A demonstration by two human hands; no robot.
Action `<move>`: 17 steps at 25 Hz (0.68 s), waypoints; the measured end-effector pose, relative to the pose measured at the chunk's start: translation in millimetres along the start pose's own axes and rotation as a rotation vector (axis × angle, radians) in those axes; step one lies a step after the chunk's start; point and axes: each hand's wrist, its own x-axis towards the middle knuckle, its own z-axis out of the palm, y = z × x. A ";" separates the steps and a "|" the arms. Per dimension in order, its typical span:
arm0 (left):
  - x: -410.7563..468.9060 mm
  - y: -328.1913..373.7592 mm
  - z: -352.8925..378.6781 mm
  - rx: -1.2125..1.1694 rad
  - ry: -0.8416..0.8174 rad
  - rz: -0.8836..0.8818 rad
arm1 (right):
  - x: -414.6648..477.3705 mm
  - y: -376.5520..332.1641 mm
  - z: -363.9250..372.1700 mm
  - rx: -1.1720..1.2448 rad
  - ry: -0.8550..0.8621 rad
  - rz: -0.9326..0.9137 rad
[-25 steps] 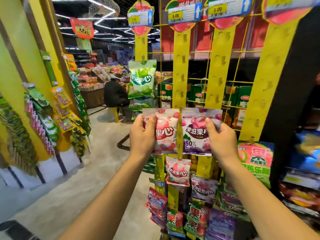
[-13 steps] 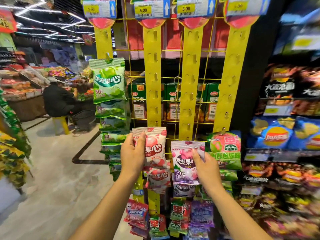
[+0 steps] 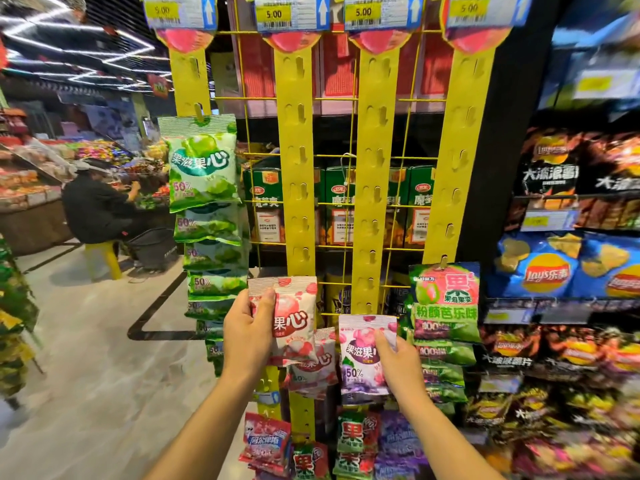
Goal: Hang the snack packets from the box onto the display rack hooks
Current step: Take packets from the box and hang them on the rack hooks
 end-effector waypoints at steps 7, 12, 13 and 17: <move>5.2 -4.7 0.6 -0.040 -0.014 -0.014 | 4.2 13.4 12.2 -0.056 0.001 0.062; 4.4 -10.0 -1.8 -0.048 -0.019 -0.021 | 0.3 25.1 14.1 -0.042 -0.009 0.059; 3.7 -11.5 -2.5 -0.046 -0.017 -0.021 | -0.2 26.3 14.5 -0.045 -0.011 0.062; 1.4 -18.8 -5.0 -0.027 -0.019 -0.022 | -5.9 27.5 14.3 -0.090 0.002 0.055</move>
